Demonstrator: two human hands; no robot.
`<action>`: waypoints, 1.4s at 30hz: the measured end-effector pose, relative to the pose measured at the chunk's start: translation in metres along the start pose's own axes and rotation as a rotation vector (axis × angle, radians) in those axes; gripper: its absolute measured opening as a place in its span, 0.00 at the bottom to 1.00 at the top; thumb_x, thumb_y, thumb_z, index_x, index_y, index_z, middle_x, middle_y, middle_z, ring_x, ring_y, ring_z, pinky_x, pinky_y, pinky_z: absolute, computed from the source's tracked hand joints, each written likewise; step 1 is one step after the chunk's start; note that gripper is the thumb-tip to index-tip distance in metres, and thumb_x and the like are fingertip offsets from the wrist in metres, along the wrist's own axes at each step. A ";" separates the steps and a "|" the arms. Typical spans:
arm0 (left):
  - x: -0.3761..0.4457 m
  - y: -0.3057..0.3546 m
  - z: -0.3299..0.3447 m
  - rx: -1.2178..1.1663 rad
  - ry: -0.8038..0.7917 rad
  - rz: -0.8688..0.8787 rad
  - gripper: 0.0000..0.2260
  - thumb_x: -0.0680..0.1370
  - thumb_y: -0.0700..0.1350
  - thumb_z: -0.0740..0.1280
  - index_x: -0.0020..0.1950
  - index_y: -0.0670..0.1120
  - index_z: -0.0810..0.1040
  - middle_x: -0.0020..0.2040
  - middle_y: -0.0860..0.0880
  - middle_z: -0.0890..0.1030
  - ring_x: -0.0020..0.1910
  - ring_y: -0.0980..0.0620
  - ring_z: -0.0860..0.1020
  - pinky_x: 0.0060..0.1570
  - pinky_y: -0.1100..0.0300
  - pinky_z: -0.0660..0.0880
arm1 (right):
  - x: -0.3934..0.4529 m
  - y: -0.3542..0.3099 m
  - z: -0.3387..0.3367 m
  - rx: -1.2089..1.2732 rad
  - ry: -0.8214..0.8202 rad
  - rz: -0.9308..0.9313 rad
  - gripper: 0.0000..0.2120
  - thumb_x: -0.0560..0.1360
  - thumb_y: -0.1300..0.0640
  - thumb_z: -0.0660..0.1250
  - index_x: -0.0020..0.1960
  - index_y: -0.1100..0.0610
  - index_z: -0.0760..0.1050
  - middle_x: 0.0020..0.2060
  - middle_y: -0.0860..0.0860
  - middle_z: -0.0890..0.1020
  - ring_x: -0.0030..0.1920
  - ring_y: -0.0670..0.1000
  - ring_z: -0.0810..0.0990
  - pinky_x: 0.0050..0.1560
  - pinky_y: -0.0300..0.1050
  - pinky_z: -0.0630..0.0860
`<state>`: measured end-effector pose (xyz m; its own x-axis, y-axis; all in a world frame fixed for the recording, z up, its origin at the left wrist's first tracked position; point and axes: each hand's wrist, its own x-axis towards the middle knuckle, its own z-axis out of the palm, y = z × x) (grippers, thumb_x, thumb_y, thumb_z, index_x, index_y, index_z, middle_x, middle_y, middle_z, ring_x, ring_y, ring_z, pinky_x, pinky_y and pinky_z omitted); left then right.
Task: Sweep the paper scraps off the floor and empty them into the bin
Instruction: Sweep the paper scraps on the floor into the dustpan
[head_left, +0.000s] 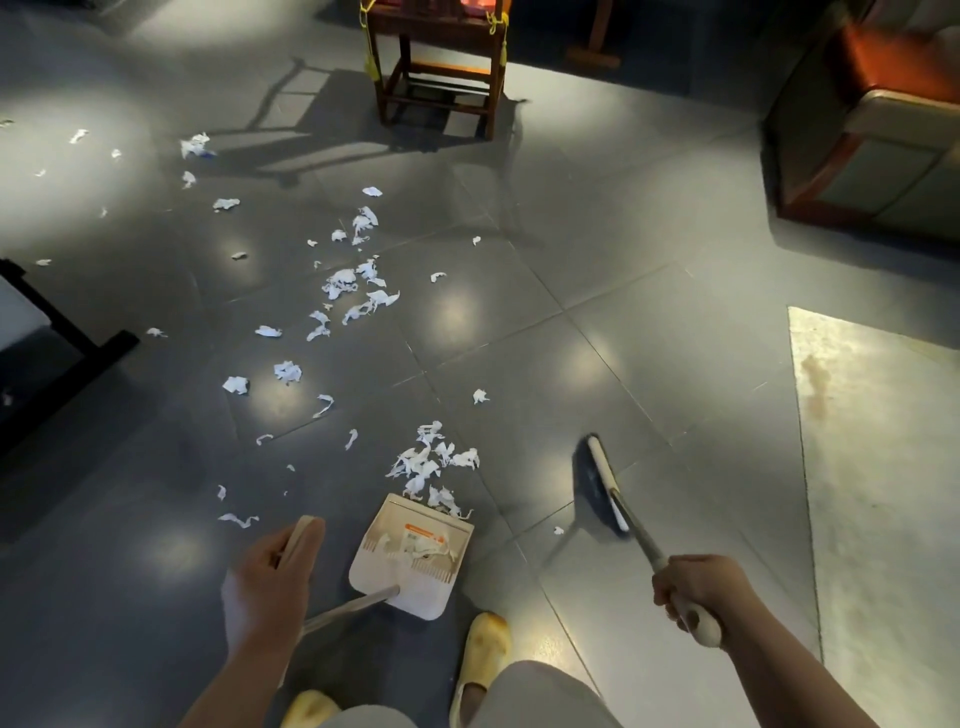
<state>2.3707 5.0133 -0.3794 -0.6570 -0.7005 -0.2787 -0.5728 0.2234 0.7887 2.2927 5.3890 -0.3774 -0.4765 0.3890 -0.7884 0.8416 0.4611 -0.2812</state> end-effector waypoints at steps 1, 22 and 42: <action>0.001 -0.002 -0.003 -0.009 -0.001 -0.004 0.21 0.78 0.48 0.66 0.25 0.47 0.69 0.26 0.45 0.72 0.29 0.49 0.68 0.36 0.58 0.64 | -0.001 -0.001 0.005 -0.006 -0.005 0.033 0.03 0.62 0.67 0.71 0.35 0.67 0.81 0.27 0.59 0.81 0.24 0.55 0.77 0.28 0.41 0.74; 0.056 -0.092 -0.177 -0.033 0.134 -0.106 0.14 0.76 0.50 0.70 0.31 0.47 0.77 0.22 0.53 0.71 0.24 0.56 0.67 0.33 0.57 0.65 | -0.110 -0.113 0.229 0.146 -0.434 -0.176 0.13 0.62 0.68 0.71 0.45 0.60 0.81 0.33 0.59 0.78 0.24 0.50 0.73 0.20 0.35 0.67; 0.078 -0.180 -0.290 -0.133 0.382 -0.160 0.20 0.77 0.53 0.69 0.31 0.40 0.74 0.29 0.40 0.75 0.28 0.50 0.70 0.30 0.56 0.63 | -0.191 -0.132 0.325 -0.043 -0.293 -0.245 0.09 0.66 0.74 0.68 0.36 0.62 0.79 0.26 0.60 0.77 0.20 0.52 0.72 0.21 0.36 0.67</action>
<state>2.5647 4.7221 -0.3838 -0.3220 -0.9254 -0.2000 -0.5677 0.0197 0.8230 2.3549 4.9947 -0.3674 -0.5643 0.0220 -0.8253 0.6975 0.5475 -0.4623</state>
